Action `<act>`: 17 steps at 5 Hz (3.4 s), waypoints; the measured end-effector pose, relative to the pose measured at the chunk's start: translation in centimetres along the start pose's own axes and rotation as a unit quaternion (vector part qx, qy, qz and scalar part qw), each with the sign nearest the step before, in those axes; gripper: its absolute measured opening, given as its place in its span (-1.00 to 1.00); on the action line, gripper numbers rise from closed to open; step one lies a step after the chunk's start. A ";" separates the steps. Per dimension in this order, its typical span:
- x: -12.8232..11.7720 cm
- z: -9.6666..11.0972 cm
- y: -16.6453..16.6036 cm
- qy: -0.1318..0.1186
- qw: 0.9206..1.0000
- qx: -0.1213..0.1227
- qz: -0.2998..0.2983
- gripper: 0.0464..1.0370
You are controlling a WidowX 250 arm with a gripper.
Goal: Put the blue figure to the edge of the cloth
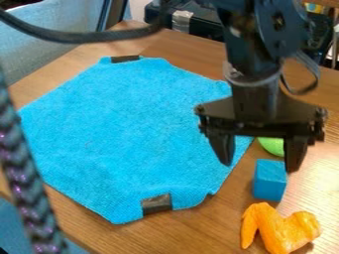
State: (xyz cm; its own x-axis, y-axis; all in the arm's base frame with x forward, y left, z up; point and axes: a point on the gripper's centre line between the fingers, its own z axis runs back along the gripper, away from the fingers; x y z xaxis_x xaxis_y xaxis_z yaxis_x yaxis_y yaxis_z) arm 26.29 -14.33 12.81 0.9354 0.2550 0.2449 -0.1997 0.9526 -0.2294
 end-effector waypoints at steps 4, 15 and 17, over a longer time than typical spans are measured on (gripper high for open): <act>1.4 -3.6 -2.6 0.013 0.999 0.045 0.006 0.93; 2.0 -3.5 -0.5 0.037 0.989 0.129 0.056 0.93; 2.3 -4.6 0.1 0.043 0.989 0.124 0.068 0.85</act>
State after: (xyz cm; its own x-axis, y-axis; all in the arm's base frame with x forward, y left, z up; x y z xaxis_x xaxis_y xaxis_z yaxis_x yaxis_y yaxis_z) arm 29.76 -14.40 9.06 0.9142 0.3786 0.1445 -0.3806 0.9246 -0.0145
